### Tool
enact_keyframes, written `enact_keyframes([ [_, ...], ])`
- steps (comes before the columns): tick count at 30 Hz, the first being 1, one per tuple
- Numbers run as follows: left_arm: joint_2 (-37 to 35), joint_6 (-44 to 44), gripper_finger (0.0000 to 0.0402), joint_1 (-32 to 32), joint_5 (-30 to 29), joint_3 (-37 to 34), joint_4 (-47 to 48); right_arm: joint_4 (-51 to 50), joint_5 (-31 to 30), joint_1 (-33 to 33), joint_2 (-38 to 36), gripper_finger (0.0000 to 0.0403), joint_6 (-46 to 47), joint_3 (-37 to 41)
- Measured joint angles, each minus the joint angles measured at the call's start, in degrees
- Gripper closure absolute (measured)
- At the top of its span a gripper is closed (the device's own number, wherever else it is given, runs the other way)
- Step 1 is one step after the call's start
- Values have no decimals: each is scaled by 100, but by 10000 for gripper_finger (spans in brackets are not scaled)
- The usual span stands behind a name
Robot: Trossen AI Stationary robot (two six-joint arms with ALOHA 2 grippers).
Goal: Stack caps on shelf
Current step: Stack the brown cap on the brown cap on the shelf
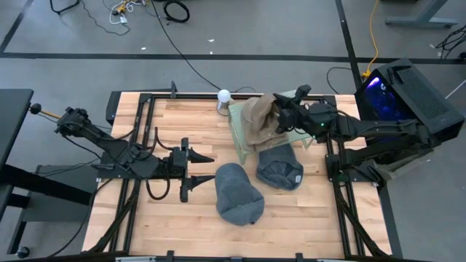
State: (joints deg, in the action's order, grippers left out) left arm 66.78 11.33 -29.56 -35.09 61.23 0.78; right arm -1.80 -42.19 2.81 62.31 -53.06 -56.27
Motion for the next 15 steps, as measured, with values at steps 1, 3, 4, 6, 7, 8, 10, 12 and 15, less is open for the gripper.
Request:
enact_keyframes([
  [1, 0, 0, 159, 0, -2, 0, -2, -109, 0, -37, 1, 387, 111, 0],
  [3, 0, 2, 159, 0, 0, 0, 0, -288, -9, -110, -1, 387, 364, 0],
  [4, 2, 0, 159, 0, 0, 0, 0, -379, -44, -142, -1, 387, 528, 0],
  [6, 2, 0, 159, 0, 0, 0, -2, -488, -155, -224, -1, 387, 841, 0],
  [7, 2, 2, 159, 0, 0, 0, -2, -522, -193, -264, -1, 387, 986, 0],
  [8, 2, 0, 159, 0, 0, 0, -2, -558, -196, -301, -1, 387, 1104, 0],
  [10, 2, -2, 159, 0, 0, 0, -2, -563, -199, -353, 1, 386, 1218, 0],
  [12, 2, -4, 159, 0, -1, 0, -3, -340, -263, -361, 1, 385, 1204, 0],
  [15, 2, -4, 159, 0, -2, 0, -5, 311, -331, -314, 1, 385, 994, 0],
])
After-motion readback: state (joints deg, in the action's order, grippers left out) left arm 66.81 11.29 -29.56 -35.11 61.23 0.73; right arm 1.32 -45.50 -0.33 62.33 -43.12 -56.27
